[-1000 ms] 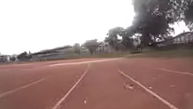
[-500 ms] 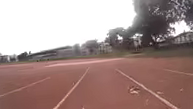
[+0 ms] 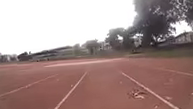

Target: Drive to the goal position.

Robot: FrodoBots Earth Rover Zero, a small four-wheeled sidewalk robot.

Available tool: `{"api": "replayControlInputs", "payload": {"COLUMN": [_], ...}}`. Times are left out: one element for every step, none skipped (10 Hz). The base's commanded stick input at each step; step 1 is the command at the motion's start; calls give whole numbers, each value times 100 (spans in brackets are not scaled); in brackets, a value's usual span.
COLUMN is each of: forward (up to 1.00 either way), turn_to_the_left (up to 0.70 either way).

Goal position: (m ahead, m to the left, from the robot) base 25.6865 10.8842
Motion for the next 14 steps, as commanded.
{"api": "replayControlInputs", "payload": {"forward": [45,45,45,45,45,45,45,45,45,45,45,45,45,45], "turn_to_the_left": [0,0,0,0,0,0,0,0,0,0,0,0,0,0]}}
